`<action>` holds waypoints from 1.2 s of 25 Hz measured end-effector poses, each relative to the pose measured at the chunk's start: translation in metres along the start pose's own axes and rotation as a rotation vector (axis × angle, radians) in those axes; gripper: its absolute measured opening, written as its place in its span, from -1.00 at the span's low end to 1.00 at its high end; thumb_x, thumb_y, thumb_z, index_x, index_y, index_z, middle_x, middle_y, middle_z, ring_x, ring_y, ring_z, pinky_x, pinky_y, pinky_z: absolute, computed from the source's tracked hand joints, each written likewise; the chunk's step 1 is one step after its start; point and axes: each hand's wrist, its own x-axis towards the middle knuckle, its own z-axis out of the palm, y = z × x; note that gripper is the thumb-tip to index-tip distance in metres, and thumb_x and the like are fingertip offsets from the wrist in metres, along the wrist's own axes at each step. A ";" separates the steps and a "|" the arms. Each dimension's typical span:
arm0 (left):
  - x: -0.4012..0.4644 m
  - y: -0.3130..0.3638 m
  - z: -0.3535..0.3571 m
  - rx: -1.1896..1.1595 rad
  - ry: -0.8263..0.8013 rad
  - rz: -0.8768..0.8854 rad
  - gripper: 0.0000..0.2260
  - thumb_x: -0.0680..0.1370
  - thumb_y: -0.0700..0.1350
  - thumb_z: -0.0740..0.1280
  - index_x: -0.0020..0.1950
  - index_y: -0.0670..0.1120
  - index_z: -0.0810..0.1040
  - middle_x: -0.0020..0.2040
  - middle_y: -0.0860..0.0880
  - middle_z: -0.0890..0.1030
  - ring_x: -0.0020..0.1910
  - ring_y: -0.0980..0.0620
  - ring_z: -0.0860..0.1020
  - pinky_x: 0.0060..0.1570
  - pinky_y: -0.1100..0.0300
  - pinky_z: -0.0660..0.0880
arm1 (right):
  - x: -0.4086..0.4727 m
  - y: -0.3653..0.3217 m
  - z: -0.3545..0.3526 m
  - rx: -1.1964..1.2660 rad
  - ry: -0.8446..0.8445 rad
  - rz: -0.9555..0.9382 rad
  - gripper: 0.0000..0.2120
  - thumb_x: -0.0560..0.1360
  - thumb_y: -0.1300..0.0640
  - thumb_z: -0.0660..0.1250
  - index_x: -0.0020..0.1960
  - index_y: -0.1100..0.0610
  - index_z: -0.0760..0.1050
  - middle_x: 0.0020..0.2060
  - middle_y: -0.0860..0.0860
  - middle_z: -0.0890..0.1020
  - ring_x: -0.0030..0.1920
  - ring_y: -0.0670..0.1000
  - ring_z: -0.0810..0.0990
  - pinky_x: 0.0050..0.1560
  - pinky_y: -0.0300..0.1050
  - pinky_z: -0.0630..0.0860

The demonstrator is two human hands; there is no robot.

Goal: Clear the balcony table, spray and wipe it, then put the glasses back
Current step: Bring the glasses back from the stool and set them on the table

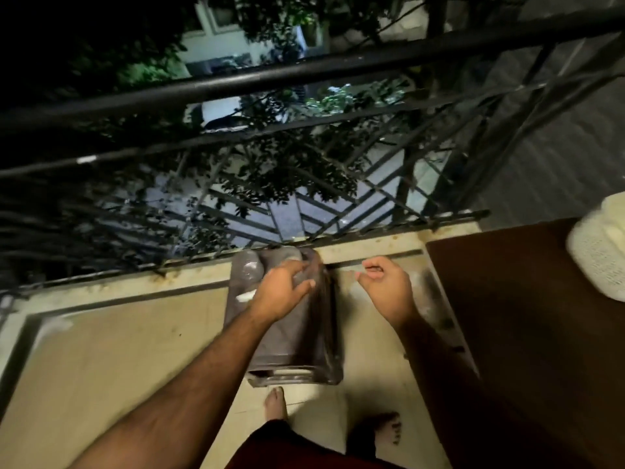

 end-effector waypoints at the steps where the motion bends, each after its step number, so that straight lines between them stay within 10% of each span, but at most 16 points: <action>1: -0.007 -0.023 -0.013 0.000 0.014 -0.037 -0.58 0.51 0.01 0.38 0.34 -0.08 0.49 0.29 -0.08 0.54 0.30 -0.05 0.47 0.24 0.18 0.35 | -0.003 -0.009 0.023 -0.022 -0.037 -0.004 -0.81 0.38 0.19 0.51 -0.03 0.12 0.61 -0.15 0.05 0.67 -0.10 0.04 0.64 0.06 -0.02 0.58; 8: -0.023 -0.146 -0.081 0.046 -0.017 -0.160 -0.44 0.48 0.00 0.41 0.44 -0.07 0.36 0.36 -0.13 0.46 0.33 -0.10 0.40 0.27 0.19 0.29 | -0.015 -0.049 0.129 -0.327 -0.169 -0.030 -0.73 0.43 0.15 0.44 0.11 0.19 0.58 -0.01 0.17 0.66 0.02 0.17 0.62 -0.03 -0.13 0.45; 12: -0.006 -0.183 -0.095 0.054 -0.050 -0.186 -0.32 0.46 -0.02 0.44 0.51 -0.06 0.22 0.41 -0.13 0.39 0.37 -0.10 0.36 0.31 0.18 0.26 | -0.008 -0.082 0.152 -0.489 -0.192 -0.148 -0.40 0.44 -0.21 0.13 0.15 0.26 0.54 -0.07 0.23 0.67 -0.03 0.24 0.65 -0.07 -0.03 0.53; 18: 0.054 -0.224 -0.057 -0.004 -0.088 -0.224 -0.21 0.37 0.00 0.51 0.50 -0.04 0.19 0.47 -0.07 0.29 0.40 -0.06 0.33 0.35 0.21 0.22 | 0.059 -0.039 0.199 -0.548 -0.258 -0.002 -0.44 0.34 -0.10 0.38 0.32 -0.17 0.34 0.13 0.03 0.60 0.12 0.19 0.60 0.09 0.05 0.55; 24: 0.124 -0.270 0.018 0.043 -0.111 -0.262 0.08 0.28 0.13 0.55 0.57 -0.08 -0.08 0.57 -0.08 -0.01 0.53 -0.10 0.04 0.48 0.11 0.08 | 0.132 0.046 0.275 -0.733 -0.301 -0.123 0.05 0.21 -0.20 0.54 0.54 0.17 0.17 0.44 0.16 0.33 0.44 0.24 0.29 0.45 0.18 0.23; 30: 0.137 -0.285 0.048 0.091 -0.009 -0.253 -0.05 0.28 0.06 0.54 0.54 -0.05 0.09 0.47 -0.06 0.23 0.40 -0.09 0.29 0.40 0.12 0.28 | 0.149 0.076 0.302 -0.756 -0.166 -0.150 -0.15 0.13 0.04 0.60 0.35 0.27 0.44 0.22 0.28 0.55 0.19 0.34 0.54 0.22 0.31 0.48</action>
